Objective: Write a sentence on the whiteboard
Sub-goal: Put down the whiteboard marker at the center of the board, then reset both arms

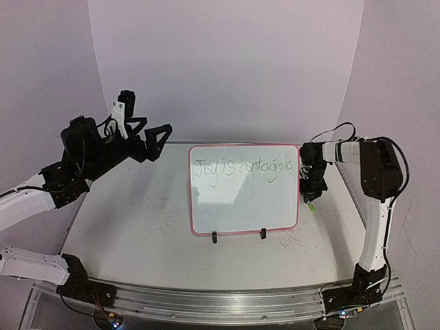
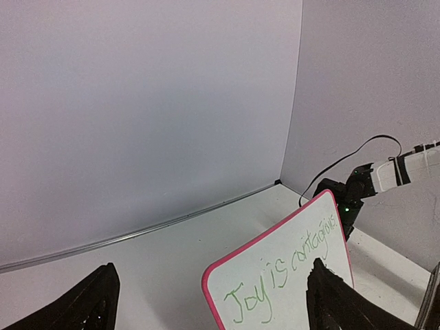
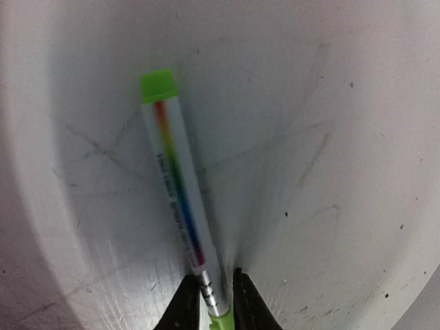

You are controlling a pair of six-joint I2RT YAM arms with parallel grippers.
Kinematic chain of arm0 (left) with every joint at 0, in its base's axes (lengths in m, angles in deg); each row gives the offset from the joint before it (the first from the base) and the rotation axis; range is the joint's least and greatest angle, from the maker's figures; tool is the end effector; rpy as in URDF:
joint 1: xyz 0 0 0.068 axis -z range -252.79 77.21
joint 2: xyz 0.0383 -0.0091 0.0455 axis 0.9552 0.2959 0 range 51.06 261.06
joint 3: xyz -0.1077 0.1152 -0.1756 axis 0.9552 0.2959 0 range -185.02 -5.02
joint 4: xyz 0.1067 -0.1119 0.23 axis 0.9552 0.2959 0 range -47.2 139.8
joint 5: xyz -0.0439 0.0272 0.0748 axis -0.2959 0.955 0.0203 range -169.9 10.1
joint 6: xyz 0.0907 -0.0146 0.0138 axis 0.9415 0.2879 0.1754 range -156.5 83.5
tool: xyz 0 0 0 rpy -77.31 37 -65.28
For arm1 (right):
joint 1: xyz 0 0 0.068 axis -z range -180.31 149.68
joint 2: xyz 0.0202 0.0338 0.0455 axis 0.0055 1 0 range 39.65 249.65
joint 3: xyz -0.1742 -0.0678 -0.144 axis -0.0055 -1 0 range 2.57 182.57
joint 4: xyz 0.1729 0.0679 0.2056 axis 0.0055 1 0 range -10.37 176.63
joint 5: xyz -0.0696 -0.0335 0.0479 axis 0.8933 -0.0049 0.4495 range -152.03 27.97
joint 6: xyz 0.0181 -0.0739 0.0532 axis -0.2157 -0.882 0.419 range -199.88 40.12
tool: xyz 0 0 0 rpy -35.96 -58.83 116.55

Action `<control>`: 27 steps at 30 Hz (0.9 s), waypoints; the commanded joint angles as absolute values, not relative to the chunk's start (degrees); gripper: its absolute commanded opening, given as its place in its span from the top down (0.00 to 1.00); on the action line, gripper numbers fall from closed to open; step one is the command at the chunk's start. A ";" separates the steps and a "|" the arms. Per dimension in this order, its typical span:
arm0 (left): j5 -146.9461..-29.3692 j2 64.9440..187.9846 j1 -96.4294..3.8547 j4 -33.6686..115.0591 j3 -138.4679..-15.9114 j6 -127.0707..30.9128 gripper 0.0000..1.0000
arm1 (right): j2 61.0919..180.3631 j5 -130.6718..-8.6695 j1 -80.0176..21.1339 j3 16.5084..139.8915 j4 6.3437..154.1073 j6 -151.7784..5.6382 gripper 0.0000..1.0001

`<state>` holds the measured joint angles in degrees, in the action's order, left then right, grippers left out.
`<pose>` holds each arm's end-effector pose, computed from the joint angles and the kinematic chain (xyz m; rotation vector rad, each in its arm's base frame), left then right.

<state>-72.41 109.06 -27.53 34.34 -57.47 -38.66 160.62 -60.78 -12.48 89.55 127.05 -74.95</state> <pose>0.2354 -0.2219 0.3473 0.4681 1.4744 -0.5603 0.4014 0.0848 0.0548 -0.1861 2.9842 0.0013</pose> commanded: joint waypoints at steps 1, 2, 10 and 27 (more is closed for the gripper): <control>-73.48 107.20 -27.79 35.18 -57.16 -41.22 0.04 | 162.31 -61.57 -11.82 92.97 125.56 -77.42 0.81; -73.52 107.07 -27.76 35.27 -57.17 -41.56 0.04 | 162.13 -61.55 -11.81 93.27 124.91 -77.38 0.79; -71.71 108.24 -27.74 37.08 -59.35 -41.94 0.01 | 151.15 -59.79 -11.80 90.66 121.33 -75.76 0.56; -59.55 111.47 -27.79 41.85 -81.62 -35.25 0.01 | 91.62 -67.16 -11.83 84.89 99.00 -77.25 0.02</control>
